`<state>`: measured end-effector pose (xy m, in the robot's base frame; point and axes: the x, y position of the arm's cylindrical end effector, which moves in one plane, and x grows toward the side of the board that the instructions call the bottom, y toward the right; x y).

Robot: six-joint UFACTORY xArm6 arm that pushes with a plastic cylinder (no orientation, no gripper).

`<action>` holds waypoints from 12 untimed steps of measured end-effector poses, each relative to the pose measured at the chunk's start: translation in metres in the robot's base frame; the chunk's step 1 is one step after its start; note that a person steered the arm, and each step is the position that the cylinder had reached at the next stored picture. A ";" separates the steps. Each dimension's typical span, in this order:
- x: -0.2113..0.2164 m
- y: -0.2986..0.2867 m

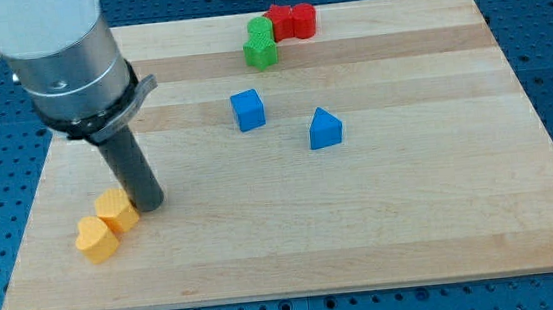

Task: Push the blue cube towards the yellow hexagon

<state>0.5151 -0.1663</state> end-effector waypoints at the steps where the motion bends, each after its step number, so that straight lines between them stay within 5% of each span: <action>1: -0.013 0.003; 5: -0.166 0.044; 8: -0.159 0.161; 12: -0.128 0.104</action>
<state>0.3872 -0.0627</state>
